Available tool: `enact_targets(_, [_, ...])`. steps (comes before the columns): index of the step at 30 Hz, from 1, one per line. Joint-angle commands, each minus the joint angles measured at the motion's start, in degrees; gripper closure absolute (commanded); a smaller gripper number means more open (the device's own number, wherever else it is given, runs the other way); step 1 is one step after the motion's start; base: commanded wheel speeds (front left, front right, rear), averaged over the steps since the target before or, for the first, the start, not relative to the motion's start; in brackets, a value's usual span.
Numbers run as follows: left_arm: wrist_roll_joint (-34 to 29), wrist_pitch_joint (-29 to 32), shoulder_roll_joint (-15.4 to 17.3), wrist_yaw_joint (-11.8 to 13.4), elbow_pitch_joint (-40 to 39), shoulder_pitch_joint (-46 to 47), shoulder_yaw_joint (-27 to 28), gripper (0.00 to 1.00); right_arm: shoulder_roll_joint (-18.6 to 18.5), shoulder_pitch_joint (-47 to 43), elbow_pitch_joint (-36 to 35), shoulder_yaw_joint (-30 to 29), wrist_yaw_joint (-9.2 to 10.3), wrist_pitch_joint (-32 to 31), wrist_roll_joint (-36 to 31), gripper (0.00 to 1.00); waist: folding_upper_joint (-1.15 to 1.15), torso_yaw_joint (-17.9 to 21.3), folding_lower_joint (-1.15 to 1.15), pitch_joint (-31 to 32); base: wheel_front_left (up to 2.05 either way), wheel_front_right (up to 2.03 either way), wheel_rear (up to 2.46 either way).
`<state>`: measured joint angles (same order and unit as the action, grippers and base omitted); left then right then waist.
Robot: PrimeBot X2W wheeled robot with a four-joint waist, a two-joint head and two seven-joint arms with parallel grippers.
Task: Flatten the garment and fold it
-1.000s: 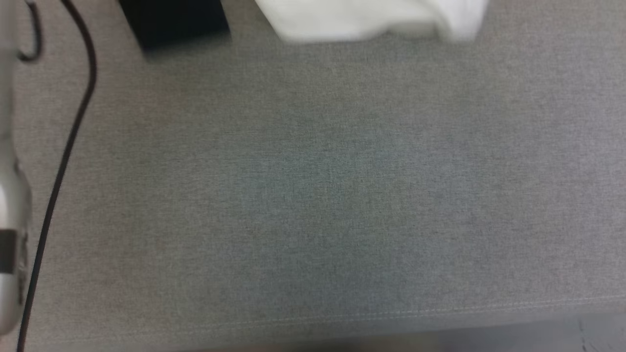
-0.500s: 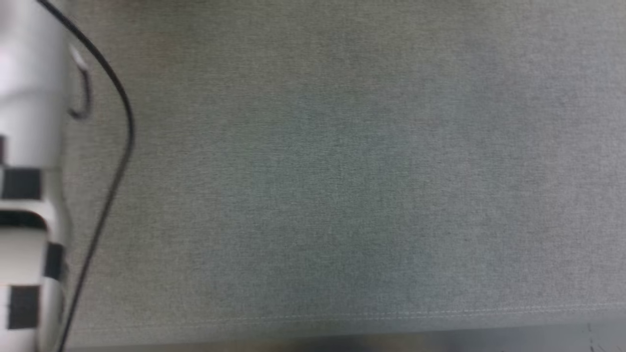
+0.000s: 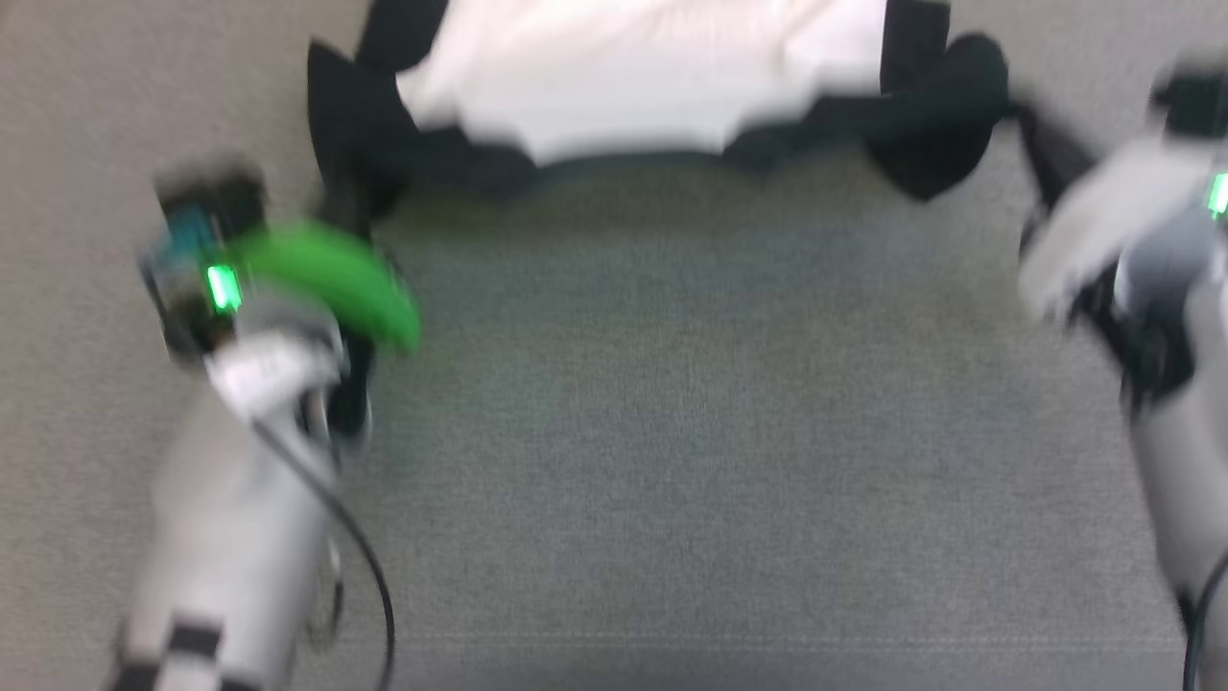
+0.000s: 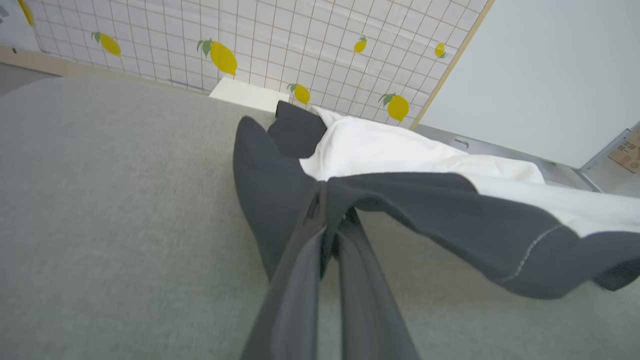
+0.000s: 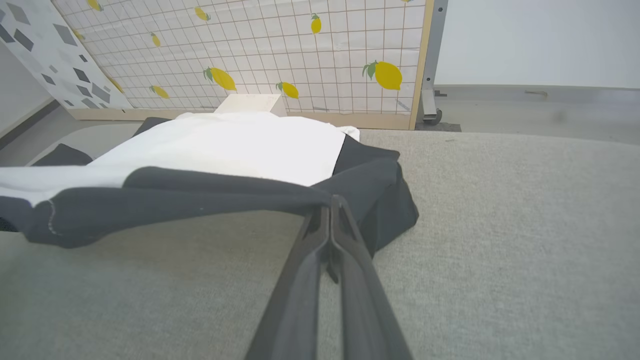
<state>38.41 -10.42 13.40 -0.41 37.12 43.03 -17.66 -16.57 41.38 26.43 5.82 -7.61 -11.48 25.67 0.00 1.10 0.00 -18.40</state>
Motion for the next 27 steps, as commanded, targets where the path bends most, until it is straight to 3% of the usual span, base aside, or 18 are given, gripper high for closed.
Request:
enact_targets(1, [0.90, -0.42, 0.37, 0.99, -1.08, -4.84, 0.49, 1.00, -0.22, -4.30, -1.33, -1.13, 0.12, 0.50, 1.01, 1.00, 0.00, -1.13, 0.00, 7.66, 0.00, 0.00, 0.00])
enact_targets(7, [4.25, 3.95, 1.13, 4.44, -8.28, -23.77, 0.72, 1.00, 2.34, -23.98, -6.62, -7.54, 0.12, -0.03, 1.82, 1.00, 0.00, -1.34, 0.00, 12.82, 0.00, 0.00, 0.00])
enact_targets(13, [5.45, 10.67, 3.17, 9.31, -15.76, -35.88, -0.16, 1.00, 4.45, -37.21, -11.18, -12.51, 0.12, -3.30, -4.56, 1.00, 0.00, -1.09, 0.00, 14.58, 0.00, 0.00, 0.00])
enact_targets(20, [3.05, 18.45, 5.93, 13.72, -19.81, -40.24, -3.74, 1.00, 5.23, -41.90, -15.77, -13.85, 0.12, -12.43, -11.54, 1.00, 0.00, -0.79, 0.00, 13.74, 0.00, 0.00, 0.00])
enact_targets(27, [2.94, 23.25, 5.91, 14.88, -18.22, -38.97, -5.58, 1.00, 5.71, -38.17, -15.40, -7.05, 0.12, -23.09, -14.62, 1.00, 0.00, -0.14, 0.00, 11.34, 0.00, 0.00, 0.00])
